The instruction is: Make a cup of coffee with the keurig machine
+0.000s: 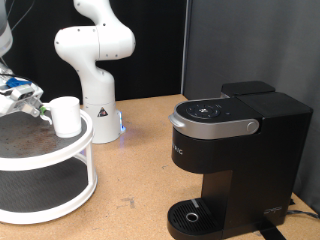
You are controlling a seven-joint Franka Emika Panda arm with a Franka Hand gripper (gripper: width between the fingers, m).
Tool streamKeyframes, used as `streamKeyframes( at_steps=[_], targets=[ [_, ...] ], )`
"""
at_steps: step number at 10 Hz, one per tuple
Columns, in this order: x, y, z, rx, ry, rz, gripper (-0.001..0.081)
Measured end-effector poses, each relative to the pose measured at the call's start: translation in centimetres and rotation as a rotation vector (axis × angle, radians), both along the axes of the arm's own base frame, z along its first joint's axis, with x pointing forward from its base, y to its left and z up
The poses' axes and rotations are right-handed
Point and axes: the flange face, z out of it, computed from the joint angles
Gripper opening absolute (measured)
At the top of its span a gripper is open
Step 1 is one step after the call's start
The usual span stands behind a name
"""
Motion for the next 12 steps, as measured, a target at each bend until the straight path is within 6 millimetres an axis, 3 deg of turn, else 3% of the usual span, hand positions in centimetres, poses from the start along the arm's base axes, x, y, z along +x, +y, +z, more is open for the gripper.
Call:
streamKeyframes(
  at_steps=[1, 2, 3, 7, 9, 12],
  targets=[
    [0.0, 0.0, 0.0, 0.000, -0.002, 0.001, 0.0240],
    [-0.1, 0.0, -0.1, 0.001, -0.003, 0.001, 0.0240],
    [-0.1, 0.0, -0.1, 0.002, -0.003, 0.000, 0.0070],
    [0.0, 0.2, 0.6, 0.057, 0.043, -0.021, 0.0070],
    [0.6, 0.6, 3.0, 0.135, 0.130, -0.032, 0.0070],
    [2.9, 2.1, 6.7, 0.093, 0.200, -0.070, 0.0070]
  ],
)
